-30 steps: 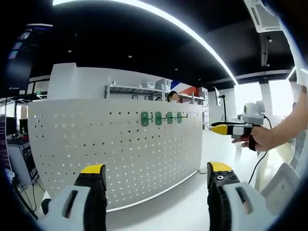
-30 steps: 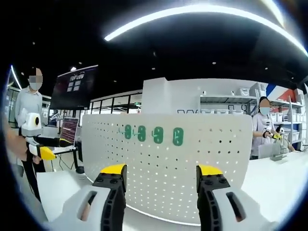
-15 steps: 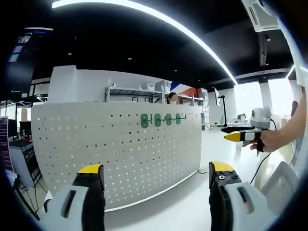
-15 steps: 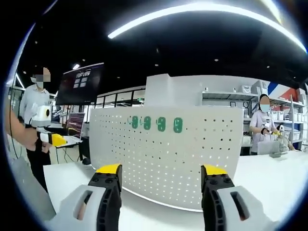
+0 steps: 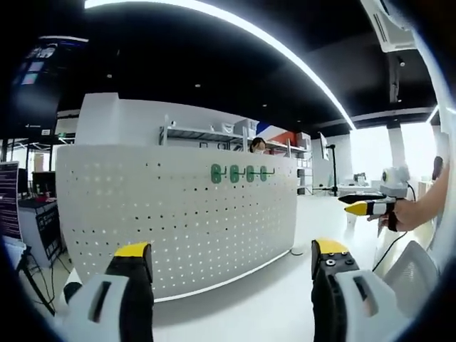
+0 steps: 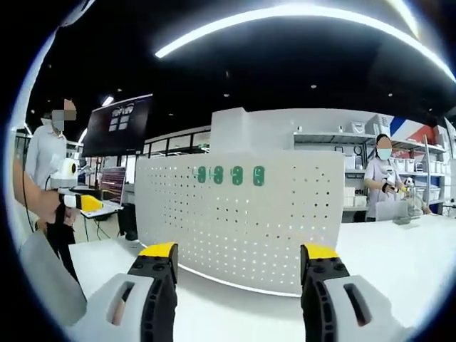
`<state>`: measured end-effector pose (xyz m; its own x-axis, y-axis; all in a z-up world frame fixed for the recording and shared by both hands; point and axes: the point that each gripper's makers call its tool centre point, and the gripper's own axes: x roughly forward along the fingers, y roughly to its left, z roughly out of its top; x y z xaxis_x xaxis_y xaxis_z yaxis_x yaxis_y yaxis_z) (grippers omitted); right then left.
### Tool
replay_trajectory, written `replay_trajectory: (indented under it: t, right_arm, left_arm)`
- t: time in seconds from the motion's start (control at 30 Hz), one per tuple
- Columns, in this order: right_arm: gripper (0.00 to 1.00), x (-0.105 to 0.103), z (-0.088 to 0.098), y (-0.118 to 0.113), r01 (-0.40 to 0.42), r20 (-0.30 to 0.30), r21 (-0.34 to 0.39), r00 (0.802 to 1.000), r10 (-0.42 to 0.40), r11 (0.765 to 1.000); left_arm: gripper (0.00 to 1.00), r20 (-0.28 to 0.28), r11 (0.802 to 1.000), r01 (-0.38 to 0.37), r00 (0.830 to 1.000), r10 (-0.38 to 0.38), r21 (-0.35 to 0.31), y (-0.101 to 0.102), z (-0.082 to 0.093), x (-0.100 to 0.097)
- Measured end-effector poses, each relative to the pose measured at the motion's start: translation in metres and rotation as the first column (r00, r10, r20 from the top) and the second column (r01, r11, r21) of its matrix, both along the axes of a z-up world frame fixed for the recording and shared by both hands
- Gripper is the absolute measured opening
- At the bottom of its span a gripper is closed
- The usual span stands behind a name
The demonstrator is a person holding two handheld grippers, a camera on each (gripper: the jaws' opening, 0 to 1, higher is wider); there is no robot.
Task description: Insert the hook assembly into the mounting plate slot until the hook locks in place.
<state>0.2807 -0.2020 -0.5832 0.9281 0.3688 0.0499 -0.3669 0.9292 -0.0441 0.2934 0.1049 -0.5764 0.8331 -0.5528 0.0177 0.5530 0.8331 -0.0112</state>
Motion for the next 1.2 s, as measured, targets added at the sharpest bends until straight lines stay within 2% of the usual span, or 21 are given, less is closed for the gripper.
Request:
replay_trajectory:
  t: [0.53, 1.2]
  right_arm:
    - [0.69, -0.028, -0.016, -0.012, 0.047, -0.024, 0.016, 0.999, -0.047, 0.999]
    - [0.73, -0.034, -0.025, -0.010, 0.057, -0.047, 0.040, 0.997, -0.055, 0.998]
  left_arm:
    - [0.97, -0.023, 0.998, -0.052, 0.998, 0.052, -0.025, 0.022, -0.016, -0.021]
    - [0.99, -0.034, 0.998, -0.060, 0.998, 0.059, -0.032, 0.024, -0.021, -0.024]
